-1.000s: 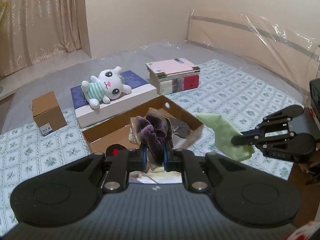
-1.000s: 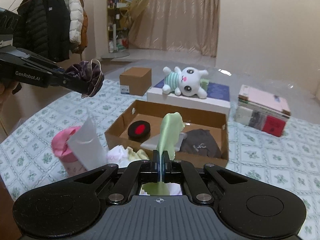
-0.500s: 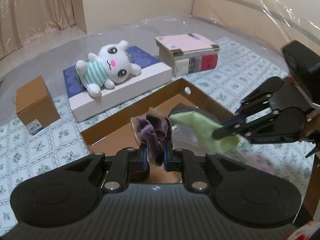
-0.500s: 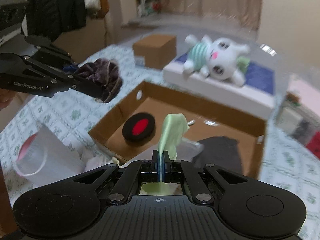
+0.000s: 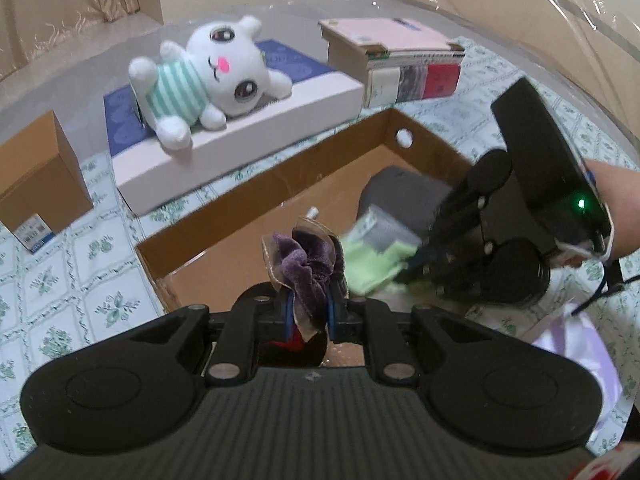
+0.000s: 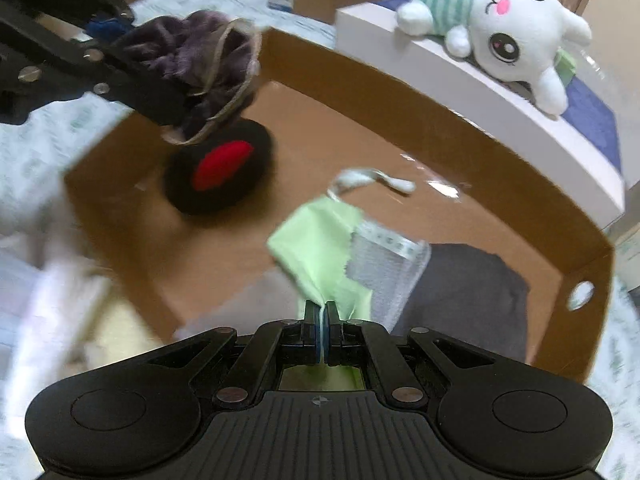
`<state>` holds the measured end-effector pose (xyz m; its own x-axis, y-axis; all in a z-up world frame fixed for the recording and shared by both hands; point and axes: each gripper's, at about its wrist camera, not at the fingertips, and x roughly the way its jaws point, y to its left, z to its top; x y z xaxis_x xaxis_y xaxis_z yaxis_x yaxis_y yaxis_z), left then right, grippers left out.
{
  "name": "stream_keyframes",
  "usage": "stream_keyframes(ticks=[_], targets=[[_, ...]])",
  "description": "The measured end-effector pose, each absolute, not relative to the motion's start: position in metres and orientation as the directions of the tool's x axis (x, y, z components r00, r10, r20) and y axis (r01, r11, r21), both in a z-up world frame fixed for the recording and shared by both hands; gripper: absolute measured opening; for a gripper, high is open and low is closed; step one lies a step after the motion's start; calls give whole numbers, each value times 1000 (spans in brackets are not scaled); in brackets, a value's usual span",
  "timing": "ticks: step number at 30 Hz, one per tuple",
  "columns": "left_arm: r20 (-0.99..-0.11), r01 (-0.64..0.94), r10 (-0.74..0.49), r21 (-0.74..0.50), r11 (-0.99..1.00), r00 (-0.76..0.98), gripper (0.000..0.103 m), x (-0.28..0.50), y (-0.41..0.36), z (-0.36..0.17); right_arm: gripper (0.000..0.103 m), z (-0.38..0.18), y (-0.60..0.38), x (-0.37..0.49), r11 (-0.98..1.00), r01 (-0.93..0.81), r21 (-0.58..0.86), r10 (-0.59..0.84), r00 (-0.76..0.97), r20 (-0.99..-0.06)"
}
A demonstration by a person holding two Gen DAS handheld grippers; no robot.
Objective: Organize soft objects
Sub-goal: 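Open the left tool over the box while the right tool releases the green cloth inside, then move both tools back toward the pile beside the pink cup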
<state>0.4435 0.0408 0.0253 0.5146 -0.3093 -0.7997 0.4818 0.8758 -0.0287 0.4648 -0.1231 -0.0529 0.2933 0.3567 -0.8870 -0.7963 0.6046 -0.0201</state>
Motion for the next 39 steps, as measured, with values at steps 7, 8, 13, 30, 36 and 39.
stream_keyframes(ticks=[7,8,13,30,36,39], targets=[[-828,485,-318,-63,872,463,23,453,39,2,2,-46,-148,480,662,-738,133,459,259,-850],[-830,484,-318,-68,872,458,28,453,38,1,4,-44,-151,479,667,-732,143,468,262,-844],[-826,477,-322,-73,876,463,35,447,39,8,54,-28,-176,468,707,-684,177,511,321,-798],[-684,396,-335,-72,915,649,41,330,44,130,54,90,-219,331,789,-519,328,601,539,-590],[-624,356,-331,-91,930,708,43,256,47,154,56,112,-221,256,801,-522,293,590,602,-538],[-598,330,-307,-74,941,741,47,215,47,158,58,115,-227,218,802,-504,319,595,629,-501]])
